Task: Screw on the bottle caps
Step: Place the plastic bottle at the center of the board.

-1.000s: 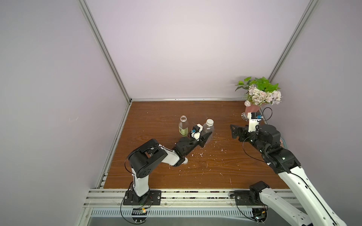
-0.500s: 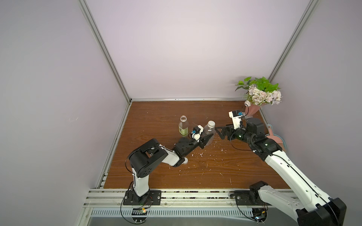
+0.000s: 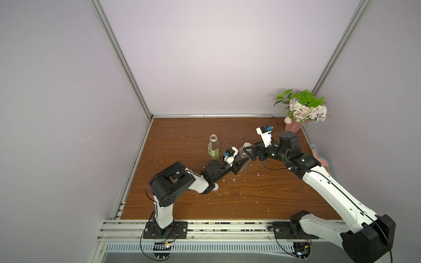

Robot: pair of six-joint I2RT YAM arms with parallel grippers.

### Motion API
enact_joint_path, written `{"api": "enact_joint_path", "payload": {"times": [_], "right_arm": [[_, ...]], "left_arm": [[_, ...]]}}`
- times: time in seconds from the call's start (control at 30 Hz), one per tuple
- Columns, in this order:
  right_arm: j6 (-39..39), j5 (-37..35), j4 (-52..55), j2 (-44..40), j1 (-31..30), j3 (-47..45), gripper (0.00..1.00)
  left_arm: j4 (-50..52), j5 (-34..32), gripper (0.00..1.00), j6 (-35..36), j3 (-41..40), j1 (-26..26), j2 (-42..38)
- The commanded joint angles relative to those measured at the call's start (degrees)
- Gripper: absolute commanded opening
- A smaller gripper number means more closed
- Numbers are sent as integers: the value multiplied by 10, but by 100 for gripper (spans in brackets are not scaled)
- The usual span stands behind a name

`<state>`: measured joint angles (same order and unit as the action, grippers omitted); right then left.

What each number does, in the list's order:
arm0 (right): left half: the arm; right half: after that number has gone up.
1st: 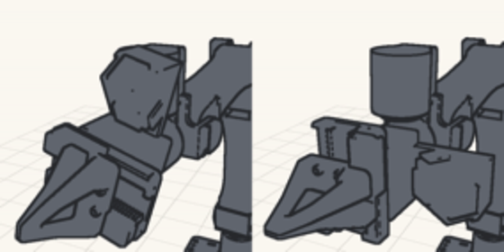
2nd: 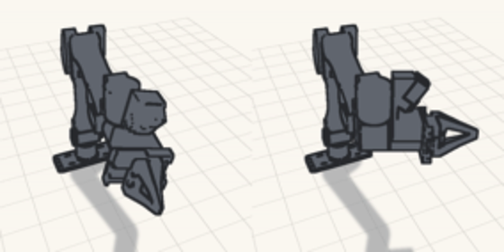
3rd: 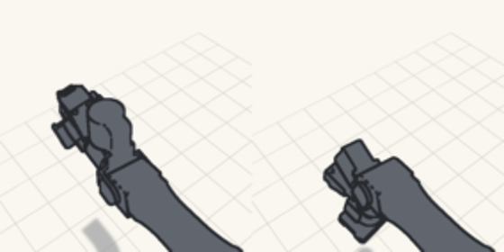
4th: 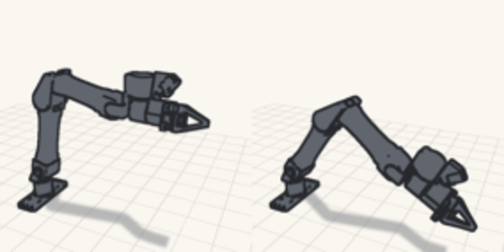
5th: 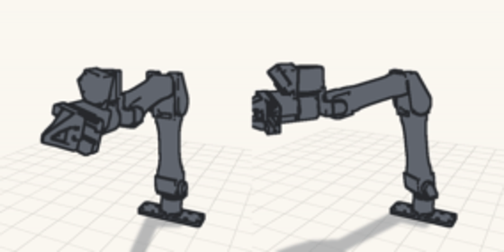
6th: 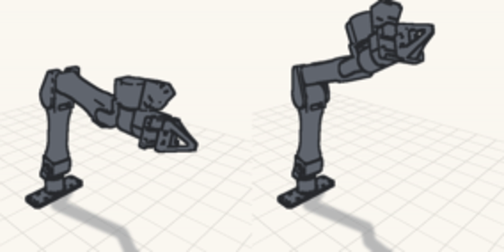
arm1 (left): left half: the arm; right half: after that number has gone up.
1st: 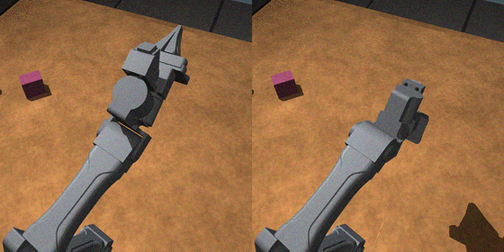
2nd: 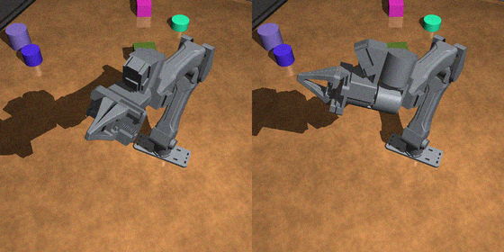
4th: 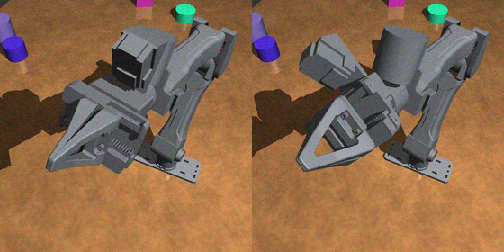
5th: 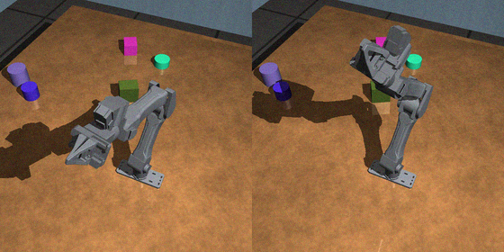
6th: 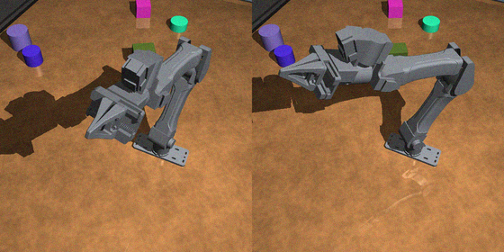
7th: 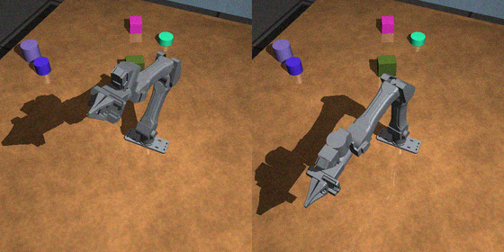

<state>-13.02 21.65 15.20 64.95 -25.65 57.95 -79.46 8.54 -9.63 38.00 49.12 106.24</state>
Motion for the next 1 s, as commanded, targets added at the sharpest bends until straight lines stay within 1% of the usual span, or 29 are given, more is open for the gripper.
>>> {"api": "enact_joint_path", "payload": {"times": [0.0,0.17,0.27,0.47,0.57,0.7,0.83,0.87,0.97], "right_arm": [[9,-13,1,-4,-3,13,91],[15,-31,22,14,-7,22,86],[9,-28,2,10,-9,14,85],[2,-31,-7,23,-19,13,77],[0,-30,-9,28,-22,14,70],[-3,-31,-15,32,-26,11,68],[-6,-31,-26,28,-26,9,58],[-6,-31,-27,29,-26,8,52],[-6,-30,-26,34,-26,8,43]], "left_arm": [[-7,12,0,4,13,4,-10],[-8,12,0,4,11,5,-13],[-5,16,0,4,13,5,-13],[-5,19,0,4,15,5,-14],[-3,20,0,5,15,4,-15],[0,24,0,6,15,4,-16],[-1,29,0,7,11,5,-16],[-1,31,0,8,9,4,-17],[0,33,0,9,3,4,-21]]}}
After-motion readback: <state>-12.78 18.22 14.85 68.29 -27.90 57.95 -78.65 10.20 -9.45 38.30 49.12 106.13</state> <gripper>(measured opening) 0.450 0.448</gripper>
